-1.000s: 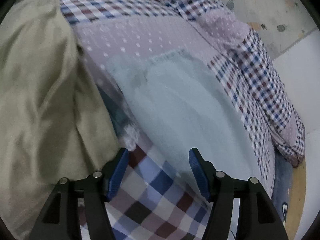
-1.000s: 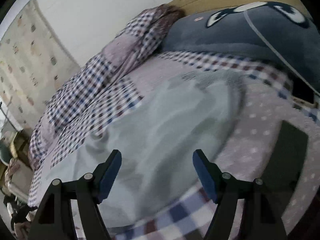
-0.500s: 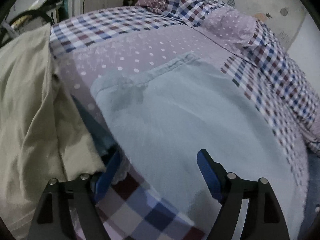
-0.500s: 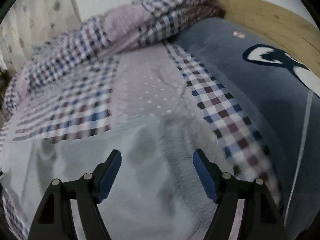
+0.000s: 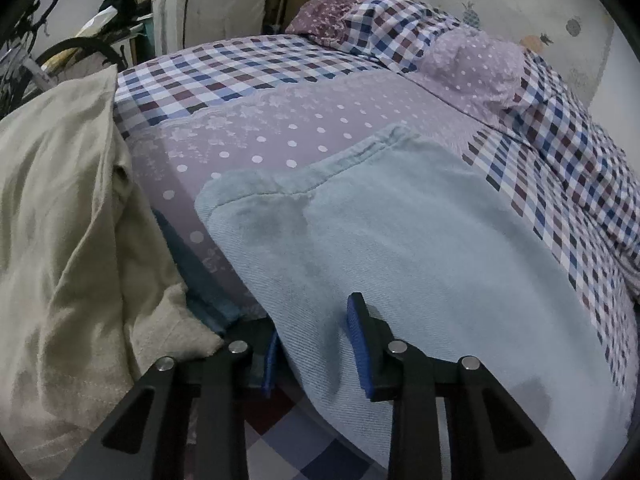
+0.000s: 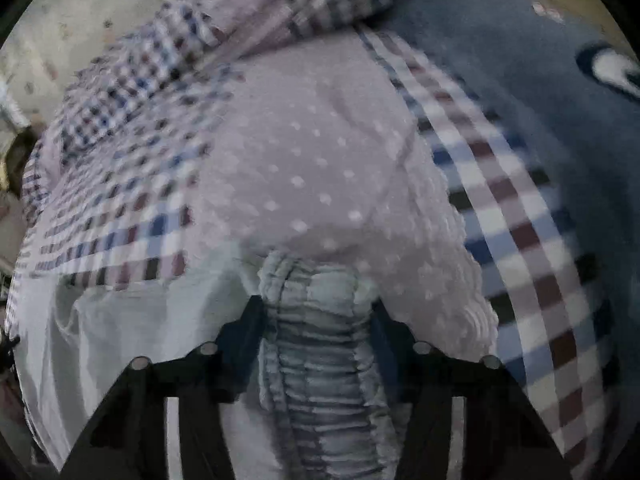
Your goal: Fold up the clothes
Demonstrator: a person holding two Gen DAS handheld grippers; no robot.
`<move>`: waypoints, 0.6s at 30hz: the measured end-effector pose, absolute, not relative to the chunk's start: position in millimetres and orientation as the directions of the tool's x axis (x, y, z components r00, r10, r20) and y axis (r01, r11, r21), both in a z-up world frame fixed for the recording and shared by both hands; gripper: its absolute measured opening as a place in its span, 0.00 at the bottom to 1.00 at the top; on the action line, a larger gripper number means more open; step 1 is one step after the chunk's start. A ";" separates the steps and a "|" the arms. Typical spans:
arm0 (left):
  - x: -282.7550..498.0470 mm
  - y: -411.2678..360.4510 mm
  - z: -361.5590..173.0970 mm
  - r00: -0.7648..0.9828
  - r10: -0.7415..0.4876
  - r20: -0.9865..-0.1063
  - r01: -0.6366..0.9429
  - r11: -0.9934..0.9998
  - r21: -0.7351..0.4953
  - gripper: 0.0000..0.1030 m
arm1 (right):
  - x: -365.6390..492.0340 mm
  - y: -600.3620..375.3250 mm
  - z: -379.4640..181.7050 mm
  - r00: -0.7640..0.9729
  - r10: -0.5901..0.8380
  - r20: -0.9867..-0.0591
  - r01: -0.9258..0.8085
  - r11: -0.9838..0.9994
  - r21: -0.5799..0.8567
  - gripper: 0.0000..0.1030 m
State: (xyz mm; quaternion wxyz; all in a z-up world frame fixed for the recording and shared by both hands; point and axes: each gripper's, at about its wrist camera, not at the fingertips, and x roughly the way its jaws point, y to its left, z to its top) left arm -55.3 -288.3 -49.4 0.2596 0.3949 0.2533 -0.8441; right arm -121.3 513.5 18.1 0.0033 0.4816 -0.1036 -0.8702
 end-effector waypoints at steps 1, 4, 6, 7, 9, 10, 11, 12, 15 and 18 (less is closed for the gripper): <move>-53.0 -290.4 -50.0 -0.564 -0.232 -0.793 0.643 -0.726 -0.245 0.20 | -117.7 510.3 23.2 -0.562 -0.098 -0.821 -0.079 -0.982 0.171 0.24; -47.0 -294.0 -50.8 -0.589 -0.221 -0.777 0.652 -0.698 -0.296 0.16 | -99.5 502.4 53.7 -0.667 0.026 -0.744 -0.113 -0.991 0.067 0.23; -45.5 -291.6 -49.2 -0.595 -0.235 -0.768 0.651 -0.701 -0.290 0.14 | -83.5 506.6 77.5 -0.731 0.135 -0.669 -0.204 -0.979 0.025 0.22; -45.7 -289.8 -48.6 -0.596 -0.245 -0.765 0.650 -0.706 -0.280 0.14 | -85.1 515.0 74.7 -0.706 0.155 -0.691 -0.247 -0.968 0.035 0.22; -46.3 -288.4 -49.5 -0.596 -0.252 -0.763 0.649 -0.711 -0.272 0.14 | -94.8 528.7 57.0 -0.628 0.189 -0.755 -0.304 -0.953 0.014 0.23; -46.8 -289.4 -51.6 -0.595 -0.247 -0.765 0.649 -0.708 -0.276 0.14 | -103.0 530.6 39.1 -0.571 0.203 -0.795 -0.305 -0.952 -0.024 0.24; -46.9 -290.2 -52.2 -0.596 -0.242 -0.766 0.650 -0.705 -0.283 0.14 | -109.4 532.2 21.4 -0.518 0.200 -0.832 -0.312 -0.949 -0.034 0.25; -46.9 -291.0 -52.5 -0.597 -0.238 -0.766 0.651 -0.701 -0.290 0.14 | -115.8 533.8 3.8 -0.462 0.196 -0.865 -0.319 -0.947 -0.044 0.26; -46.0 -291.3 -53.3 -0.593 -0.231 -0.772 0.652 -0.699 -0.292 0.16 | -118.4 528.8 -3.4 -0.430 0.263 -0.864 -0.352 -0.930 -0.108 0.50; -48.9 -292.2 -54.0 -0.585 -0.220 -0.780 0.644 -0.710 -0.283 0.18 | -98.2 528.5 18.0 -0.473 0.295 -0.830 -0.406 -0.909 -0.092 0.62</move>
